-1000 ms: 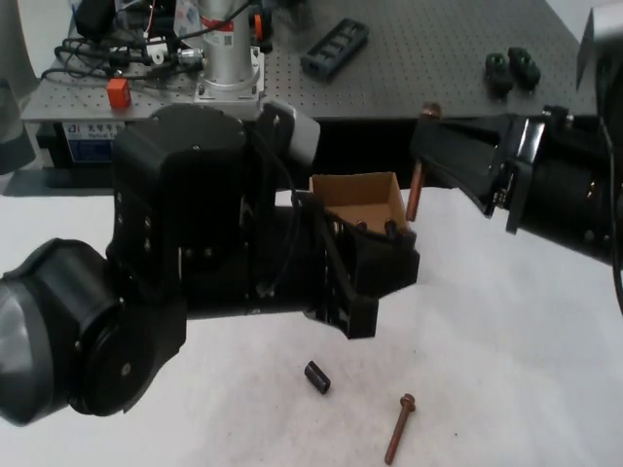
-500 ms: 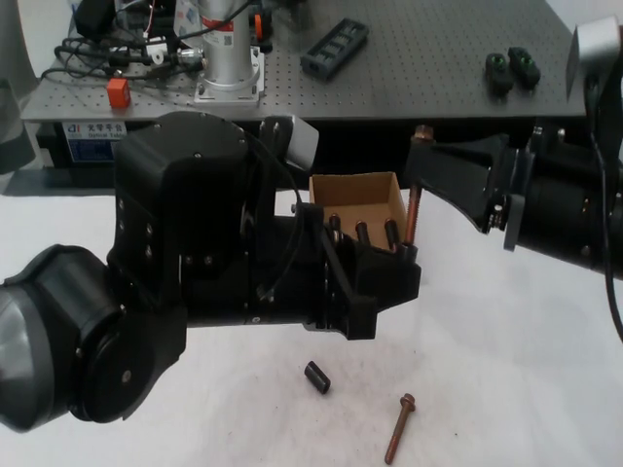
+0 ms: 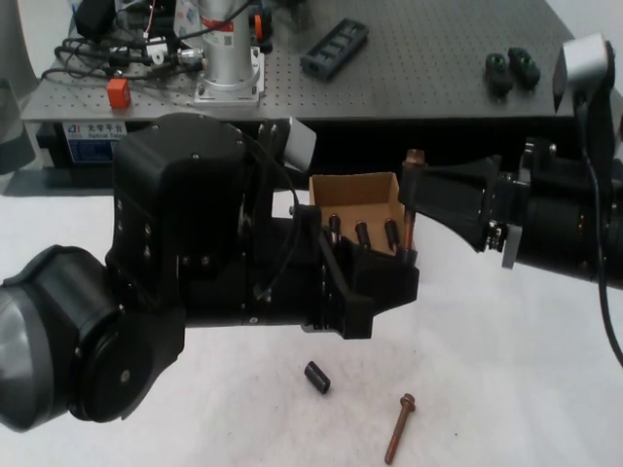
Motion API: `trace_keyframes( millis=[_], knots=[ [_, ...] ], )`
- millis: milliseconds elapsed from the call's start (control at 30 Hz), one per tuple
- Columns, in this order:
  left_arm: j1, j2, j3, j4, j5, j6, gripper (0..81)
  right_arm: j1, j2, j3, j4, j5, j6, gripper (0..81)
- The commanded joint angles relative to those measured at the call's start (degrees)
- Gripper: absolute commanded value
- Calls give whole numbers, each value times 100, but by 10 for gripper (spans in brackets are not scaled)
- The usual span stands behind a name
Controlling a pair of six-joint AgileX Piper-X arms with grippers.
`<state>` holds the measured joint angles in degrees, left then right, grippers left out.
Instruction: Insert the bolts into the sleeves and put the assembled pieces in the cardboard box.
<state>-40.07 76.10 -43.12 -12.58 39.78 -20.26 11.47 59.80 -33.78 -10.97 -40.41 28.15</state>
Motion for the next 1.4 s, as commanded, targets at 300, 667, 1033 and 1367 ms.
trace_keyframes(
  millis=[300,667,1033,1367],
  knots=[
    [39,-57,-77,-290,-622,-12,0,0,25,-4,71,-48,-551,312],
    [556,1227,-1307,36,-2158,112,7,-1467,-429,-63,964,-378,248,237],
    [836,4515,-5511,2930,-2320,629,7,-2172,-383,-39,1031,-695,1527,18],
    [841,6354,-8165,4969,-3368,1396,7,-2529,-383,-24,1097,-958,1963,18]
  ],
)
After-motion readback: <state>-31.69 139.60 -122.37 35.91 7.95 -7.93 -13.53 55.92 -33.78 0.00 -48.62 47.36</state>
